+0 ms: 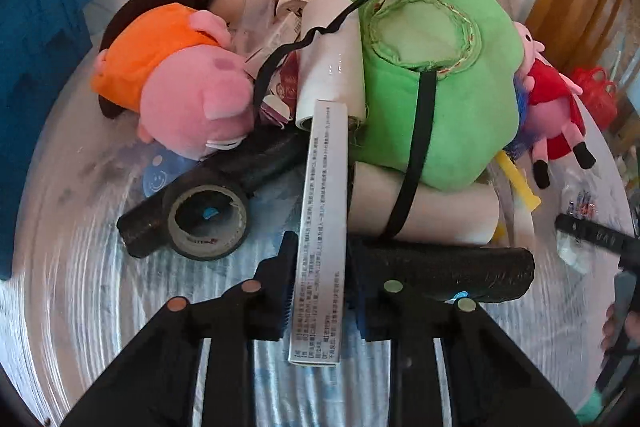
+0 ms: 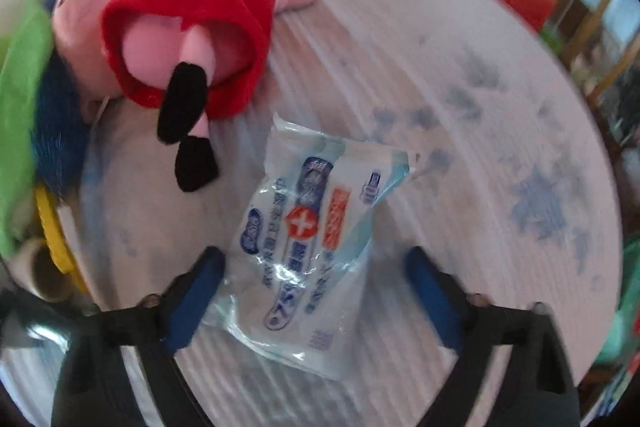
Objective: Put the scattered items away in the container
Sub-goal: 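Grasp the long white medicine box with the left tool while the right tool grasps the wet-wipes pack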
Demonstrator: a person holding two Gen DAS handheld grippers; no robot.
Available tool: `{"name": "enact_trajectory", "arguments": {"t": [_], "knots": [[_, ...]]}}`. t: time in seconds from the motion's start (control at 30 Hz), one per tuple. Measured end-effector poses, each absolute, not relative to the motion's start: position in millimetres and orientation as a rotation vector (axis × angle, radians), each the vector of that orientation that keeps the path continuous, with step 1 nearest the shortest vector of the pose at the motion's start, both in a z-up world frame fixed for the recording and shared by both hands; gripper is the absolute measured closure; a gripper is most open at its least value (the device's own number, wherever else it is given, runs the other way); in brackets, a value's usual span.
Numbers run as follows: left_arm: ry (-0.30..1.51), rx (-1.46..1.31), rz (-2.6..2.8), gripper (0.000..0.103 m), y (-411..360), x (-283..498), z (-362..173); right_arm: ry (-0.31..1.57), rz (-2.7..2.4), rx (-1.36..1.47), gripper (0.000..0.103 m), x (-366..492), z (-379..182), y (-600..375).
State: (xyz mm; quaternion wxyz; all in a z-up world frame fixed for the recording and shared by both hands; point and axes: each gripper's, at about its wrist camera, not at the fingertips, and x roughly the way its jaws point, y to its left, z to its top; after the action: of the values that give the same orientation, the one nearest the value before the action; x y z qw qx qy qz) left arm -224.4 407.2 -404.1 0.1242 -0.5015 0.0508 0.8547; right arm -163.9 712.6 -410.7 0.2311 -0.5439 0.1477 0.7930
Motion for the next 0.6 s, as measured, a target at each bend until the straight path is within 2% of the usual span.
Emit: {"name": "enact_trajectory", "arguments": {"t": [0.03,0.07,0.4,0.5,0.53,0.6], "knots": [[0.158,-1.455,2.499,0.079,408.9,-223.4,-404.9,0.399,2.19,-1.492,0.039,-161.4,-407.4,711.1],[0.167,-1.447,2.51,0.079,410.4,-222.7,-405.8,0.395,2.193,-1.498,0.041,-158.8,-404.2,710.4],[0.18,-1.426,2.583,0.079,420.7,-217.8,-409.8,0.352,2.24,-1.507,0.038,-156.0,-399.7,704.8],[0.191,-1.434,2.589,0.079,422.5,-217.1,-409.7,0.362,2.239,-1.516,0.03,-152.3,-400.2,707.8],[0.187,-1.434,2.588,0.079,419.5,-215.5,-409.7,0.357,2.252,-1.524,0.02,-149.8,-402.8,707.5],[0.153,-1.436,2.586,0.079,416.0,-214.2,-409.5,0.334,2.261,-1.537,0.016,-151.5,-404.9,703.1]]}}
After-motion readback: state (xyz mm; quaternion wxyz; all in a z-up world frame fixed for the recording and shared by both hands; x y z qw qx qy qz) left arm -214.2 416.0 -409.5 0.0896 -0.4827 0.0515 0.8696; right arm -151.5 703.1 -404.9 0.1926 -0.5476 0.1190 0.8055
